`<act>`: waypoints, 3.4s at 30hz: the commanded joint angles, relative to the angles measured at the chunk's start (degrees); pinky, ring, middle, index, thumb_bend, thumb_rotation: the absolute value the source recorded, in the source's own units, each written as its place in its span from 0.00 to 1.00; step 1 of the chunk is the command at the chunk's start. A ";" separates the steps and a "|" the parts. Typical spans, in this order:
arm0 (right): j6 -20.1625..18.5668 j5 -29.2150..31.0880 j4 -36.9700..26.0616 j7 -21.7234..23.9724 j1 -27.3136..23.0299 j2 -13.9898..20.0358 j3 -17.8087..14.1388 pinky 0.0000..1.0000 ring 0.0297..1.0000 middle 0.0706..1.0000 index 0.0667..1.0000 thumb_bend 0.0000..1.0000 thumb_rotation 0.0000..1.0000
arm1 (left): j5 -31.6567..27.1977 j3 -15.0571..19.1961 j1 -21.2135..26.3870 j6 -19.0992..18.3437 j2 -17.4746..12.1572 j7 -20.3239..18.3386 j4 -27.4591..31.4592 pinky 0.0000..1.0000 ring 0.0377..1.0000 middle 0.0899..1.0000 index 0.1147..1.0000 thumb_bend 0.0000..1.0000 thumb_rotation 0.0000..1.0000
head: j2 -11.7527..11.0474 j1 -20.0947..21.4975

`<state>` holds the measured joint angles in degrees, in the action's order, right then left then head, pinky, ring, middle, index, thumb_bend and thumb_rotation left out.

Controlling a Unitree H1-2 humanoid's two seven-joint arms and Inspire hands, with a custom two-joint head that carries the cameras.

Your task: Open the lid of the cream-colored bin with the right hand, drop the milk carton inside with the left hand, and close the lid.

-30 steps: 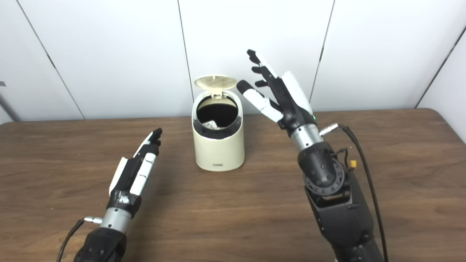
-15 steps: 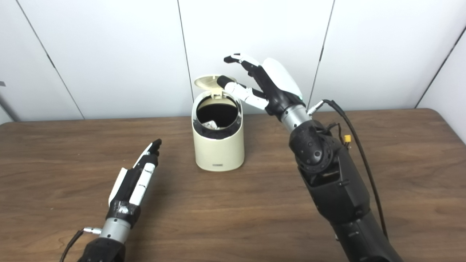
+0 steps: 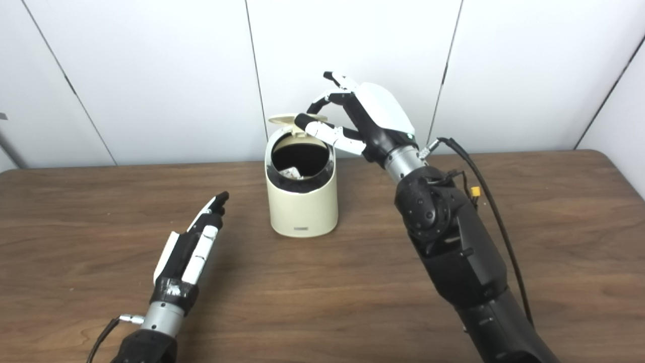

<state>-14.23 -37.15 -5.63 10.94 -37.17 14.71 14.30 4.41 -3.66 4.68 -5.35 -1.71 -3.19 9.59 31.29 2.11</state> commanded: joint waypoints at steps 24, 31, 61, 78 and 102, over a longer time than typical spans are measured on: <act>4.69 -8.38 -5.75 1.01 2.77 2.27 4.68 0.90 0.99 0.93 0.65 0.51 0.87 | 0.75 0.07 0.74 4.00 1.00 1.19 0.12 1.00 0.99 0.97 0.94 0.54 0.75 | 0.47 -0.32; 4.39 -10.05 -6.54 4.40 3.96 2.91 5.75 0.95 1.00 0.95 0.66 0.51 0.84 | -0.29 0.10 0.86 5.11 1.72 1.06 0.64 0.98 0.96 0.96 0.98 0.56 0.77 | 0.72 -0.86; 4.90 -22.93 -6.78 10.98 6.89 3.01 8.48 1.00 1.00 0.98 0.71 0.62 0.99 | -0.84 -0.31 1.08 -2.80 3.84 1.23 6.48 1.00 0.98 0.98 1.00 0.58 0.79 | 1.35 -1.73; 5.55 -12.19 -8.67 6.50 7.65 0.01 0.77 0.99 1.00 0.94 0.80 0.54 0.93 | -1.22 0.40 2.05 -3.41 4.63 2.01 6.69 1.00 0.98 0.97 1.00 0.60 0.76 | 0.97 -2.49; 2.38 17.62 -6.30 -2.81 23.73 -6.57 -17.83 0.86 0.93 0.95 0.95 0.55 1.00 | -6.17 8.25 -2.30 -4.27 -5.37 -0.49 8.50 0.99 0.96 0.97 1.00 0.47 0.75 | -1.24 -3.28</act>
<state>-15.10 -22.80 -11.23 9.11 -12.85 8.36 -2.76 -0.59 4.14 1.89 -10.92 -6.25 -3.22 16.32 29.97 -1.14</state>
